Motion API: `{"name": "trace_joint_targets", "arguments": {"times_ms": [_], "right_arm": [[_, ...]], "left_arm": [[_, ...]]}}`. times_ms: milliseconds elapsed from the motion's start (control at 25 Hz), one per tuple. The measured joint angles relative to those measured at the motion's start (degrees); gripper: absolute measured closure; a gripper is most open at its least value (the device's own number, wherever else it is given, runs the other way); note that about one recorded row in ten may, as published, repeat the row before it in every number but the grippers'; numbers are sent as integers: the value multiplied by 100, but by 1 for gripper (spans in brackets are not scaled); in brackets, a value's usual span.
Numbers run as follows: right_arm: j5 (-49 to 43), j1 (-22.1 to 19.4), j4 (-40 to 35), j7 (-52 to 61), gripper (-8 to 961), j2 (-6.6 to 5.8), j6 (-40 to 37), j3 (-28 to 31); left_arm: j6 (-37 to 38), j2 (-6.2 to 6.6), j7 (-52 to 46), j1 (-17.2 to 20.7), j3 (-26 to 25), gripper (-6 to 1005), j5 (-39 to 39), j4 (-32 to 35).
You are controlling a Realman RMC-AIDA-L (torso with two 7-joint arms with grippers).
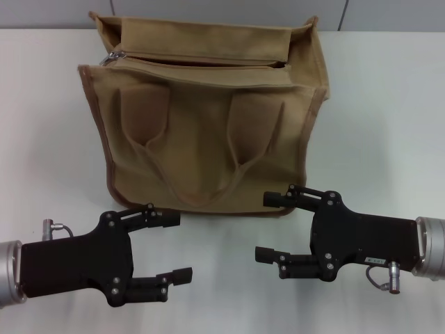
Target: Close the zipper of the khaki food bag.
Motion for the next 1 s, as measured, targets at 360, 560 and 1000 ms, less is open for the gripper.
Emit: {"name": "trace_joint_targets", "arguments": {"times_ms": [360, 560, 1000], "right_arm": [[8, 15, 61, 0, 137, 0, 1, 0], [9, 59, 135, 0, 137, 0, 56, 0], [44, 224, 537, -254, 137, 17, 162, 0]], "left_arm": [[-20, 1, 35, 0, -23, 184, -175, -63], [-93, 2, 203, 26, -773, 185, -385, -324], [-736, 24, 171, 67, -4046, 184, -716, -936]]}}
